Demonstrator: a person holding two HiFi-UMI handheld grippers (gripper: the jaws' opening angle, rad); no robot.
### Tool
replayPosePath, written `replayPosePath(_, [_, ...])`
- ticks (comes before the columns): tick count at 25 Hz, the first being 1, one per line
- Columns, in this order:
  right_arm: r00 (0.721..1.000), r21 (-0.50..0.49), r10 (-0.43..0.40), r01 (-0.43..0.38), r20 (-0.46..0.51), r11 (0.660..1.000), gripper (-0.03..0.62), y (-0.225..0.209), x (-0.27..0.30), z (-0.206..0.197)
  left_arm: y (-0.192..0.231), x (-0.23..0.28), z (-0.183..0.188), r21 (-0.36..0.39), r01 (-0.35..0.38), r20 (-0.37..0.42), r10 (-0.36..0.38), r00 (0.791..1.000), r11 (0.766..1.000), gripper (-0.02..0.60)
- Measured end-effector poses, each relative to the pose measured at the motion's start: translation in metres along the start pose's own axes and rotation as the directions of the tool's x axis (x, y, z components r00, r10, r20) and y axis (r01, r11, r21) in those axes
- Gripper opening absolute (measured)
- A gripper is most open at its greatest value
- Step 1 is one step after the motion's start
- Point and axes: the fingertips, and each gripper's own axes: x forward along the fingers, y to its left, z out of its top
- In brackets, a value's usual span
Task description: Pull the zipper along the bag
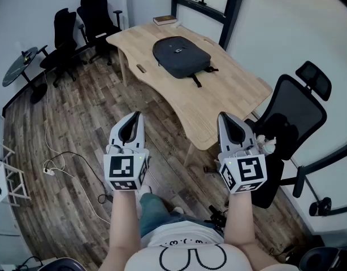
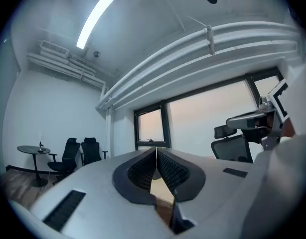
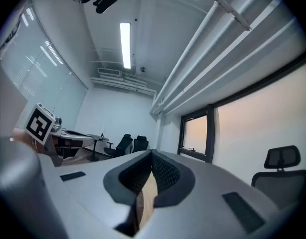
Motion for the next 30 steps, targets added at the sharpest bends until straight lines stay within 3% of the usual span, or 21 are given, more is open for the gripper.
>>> replayPosePath(5, [0.999,-0.003,-0.017,0.017,0.038,1.000,0.051,-0.018,-0.010,0.013,-0.016,0.003,0.019,0.027,-0.003,0.044,0.002,0.999,1.000,0.018])
replayPosePath(9, [0.998,0.026,-0.028,0.027,0.053,0.999,0.051,-0.025,-0.004,0.016,-0.010,0.005,0.026,-0.025,0.004,0.072,-0.002,0.997,1.000,0.018])
replayPosePath(16, [0.996,0.079,-0.070,0.065,0.055,0.995,0.051,-0.030,0.039,0.005,0.019,0.038,0.006,-0.046,0.030,0.044,-0.028,0.999,0.998,0.018])
replayPosePath(24, [0.997,0.067,-0.075,0.073,0.029,0.995,0.052,-0.014,0.149,-0.005,0.093,0.114,-0.013,-0.027,0.079,0.052,-0.078,0.996,0.996,0.018])
replayPosePath(30, [0.997,0.077,-0.082,0.081,0.005,0.994,0.070,0.009,0.247,-0.009,0.169,0.184,-0.030,-0.075,0.129,0.052,-0.125,0.991,0.989,0.018])
